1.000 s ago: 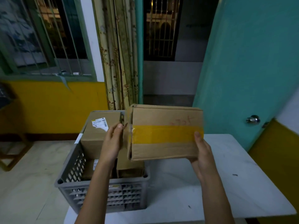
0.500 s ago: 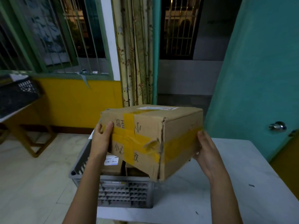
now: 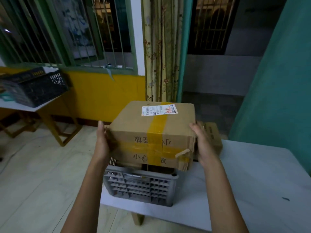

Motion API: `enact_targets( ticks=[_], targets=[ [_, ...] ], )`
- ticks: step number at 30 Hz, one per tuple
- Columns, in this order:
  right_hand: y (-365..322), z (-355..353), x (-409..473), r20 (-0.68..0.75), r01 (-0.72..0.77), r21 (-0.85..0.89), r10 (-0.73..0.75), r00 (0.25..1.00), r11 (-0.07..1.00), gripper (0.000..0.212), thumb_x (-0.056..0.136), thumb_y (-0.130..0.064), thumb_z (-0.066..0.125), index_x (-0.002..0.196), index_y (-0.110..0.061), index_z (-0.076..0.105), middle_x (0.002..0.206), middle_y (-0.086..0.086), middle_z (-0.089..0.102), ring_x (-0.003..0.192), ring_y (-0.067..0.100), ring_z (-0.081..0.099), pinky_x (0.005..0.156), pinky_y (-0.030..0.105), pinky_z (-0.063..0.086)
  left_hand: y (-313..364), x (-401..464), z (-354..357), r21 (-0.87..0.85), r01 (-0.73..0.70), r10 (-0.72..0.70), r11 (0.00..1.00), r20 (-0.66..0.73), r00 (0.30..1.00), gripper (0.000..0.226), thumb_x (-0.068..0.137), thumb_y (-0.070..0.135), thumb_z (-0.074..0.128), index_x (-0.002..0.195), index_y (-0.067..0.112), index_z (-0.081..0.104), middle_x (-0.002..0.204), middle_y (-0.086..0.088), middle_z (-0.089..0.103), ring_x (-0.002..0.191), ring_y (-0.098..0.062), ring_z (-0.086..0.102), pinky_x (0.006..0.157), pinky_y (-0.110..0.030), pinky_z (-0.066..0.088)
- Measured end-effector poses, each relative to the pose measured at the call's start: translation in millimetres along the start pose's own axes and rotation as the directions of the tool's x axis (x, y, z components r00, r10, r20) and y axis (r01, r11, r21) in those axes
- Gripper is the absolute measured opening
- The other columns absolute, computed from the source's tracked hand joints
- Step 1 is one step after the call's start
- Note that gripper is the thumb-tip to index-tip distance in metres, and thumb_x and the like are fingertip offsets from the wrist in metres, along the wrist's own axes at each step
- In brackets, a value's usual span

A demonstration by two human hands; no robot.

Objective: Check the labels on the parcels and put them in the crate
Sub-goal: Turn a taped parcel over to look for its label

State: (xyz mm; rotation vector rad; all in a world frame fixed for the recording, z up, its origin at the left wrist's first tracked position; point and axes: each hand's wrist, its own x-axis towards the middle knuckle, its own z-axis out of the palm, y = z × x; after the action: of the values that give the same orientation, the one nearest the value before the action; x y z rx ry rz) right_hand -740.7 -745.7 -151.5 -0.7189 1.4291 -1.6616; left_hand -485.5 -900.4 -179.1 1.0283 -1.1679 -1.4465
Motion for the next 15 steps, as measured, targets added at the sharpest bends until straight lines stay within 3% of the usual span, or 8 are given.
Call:
enact_targets(
  ticks=[3, 6, 8, 11, 15],
  targets=[
    [14.8, 18.8, 13.0, 0.014, 0.033, 0.009, -0.033, 0.999, 0.999, 0.052, 0.087, -0.047, 0.061, 0.137, -0.041, 0.053, 0.125, 0.0, 0.068, 0.114, 0.019, 0.065, 0.083, 0.036, 0.055, -2.7, 30.1, -21.8, 0.04, 0.077, -0.08, 0.996, 0.069, 0.994, 0.049, 0.087, 0.058, 0.062, 0.125, 0.027, 0.059, 0.127, -0.006, 0.062, 0.126, -0.036, 0.055, 0.096, -0.052, 0.047],
    [31.0, 40.3, 23.0, -0.011, 0.004, 0.035, -0.004, 1.0, 0.999, 0.06, 0.085, -0.046, 0.059, 0.143, -0.032, 0.051, 0.126, 0.007, 0.067, 0.117, 0.026, 0.064, 0.08, 0.037, 0.054, -10.6, 52.2, -41.3, 0.104, 0.055, -0.072, 0.993, 0.165, 0.984, 0.043, 0.099, 0.039, 0.057, 0.141, 0.027, 0.054, 0.135, -0.006, 0.062, 0.123, -0.03, 0.059, 0.101, -0.053, 0.048],
    [45.3, 47.5, 26.2, -0.06, -0.036, 0.061, 0.04, 0.997, 0.997, 0.053, 0.09, -0.042, 0.058, 0.14, -0.028, 0.053, 0.123, 0.01, 0.068, 0.117, 0.03, 0.063, 0.077, 0.036, 0.054, -16.5, 58.4, -48.5, 0.155, 0.043, -0.076, 0.987, 0.213, 0.974, 0.046, 0.099, 0.041, 0.057, 0.143, 0.026, 0.054, 0.135, -0.005, 0.063, 0.12, -0.026, 0.062, 0.096, -0.045, 0.052],
    [63.0, 54.2, 27.6, -0.126, -0.084, 0.126, 0.1, 0.987, 0.988, 0.052, 0.081, -0.039, 0.06, 0.132, -0.033, 0.057, 0.125, 0.012, 0.068, 0.115, 0.031, 0.064, 0.083, 0.044, 0.056, -22.6, 60.4, -60.3, 0.242, 0.019, -0.081, 0.97, 0.248, 0.965, 0.04, 0.104, 0.035, 0.054, 0.143, 0.028, 0.05, 0.13, 0.002, 0.06, 0.113, -0.016, 0.061, 0.084, -0.035, 0.05],
    [77.6, 51.8, 29.0, -0.191, -0.116, 0.078, 0.129, 0.973, 0.99, 0.069, 0.073, -0.029, 0.058, 0.141, -0.038, 0.046, 0.13, 0.009, 0.06, 0.118, 0.033, 0.059, 0.101, 0.057, 0.051, -30.5, 67.3, -76.2, 0.297, 0.045, -0.146, 0.954, 0.329, 0.933, 0.044, 0.089, 0.035, 0.062, 0.13, 0.027, 0.047, 0.123, -0.012, 0.059, 0.106, -0.027, 0.063, 0.078, -0.037, 0.049]
  ],
)
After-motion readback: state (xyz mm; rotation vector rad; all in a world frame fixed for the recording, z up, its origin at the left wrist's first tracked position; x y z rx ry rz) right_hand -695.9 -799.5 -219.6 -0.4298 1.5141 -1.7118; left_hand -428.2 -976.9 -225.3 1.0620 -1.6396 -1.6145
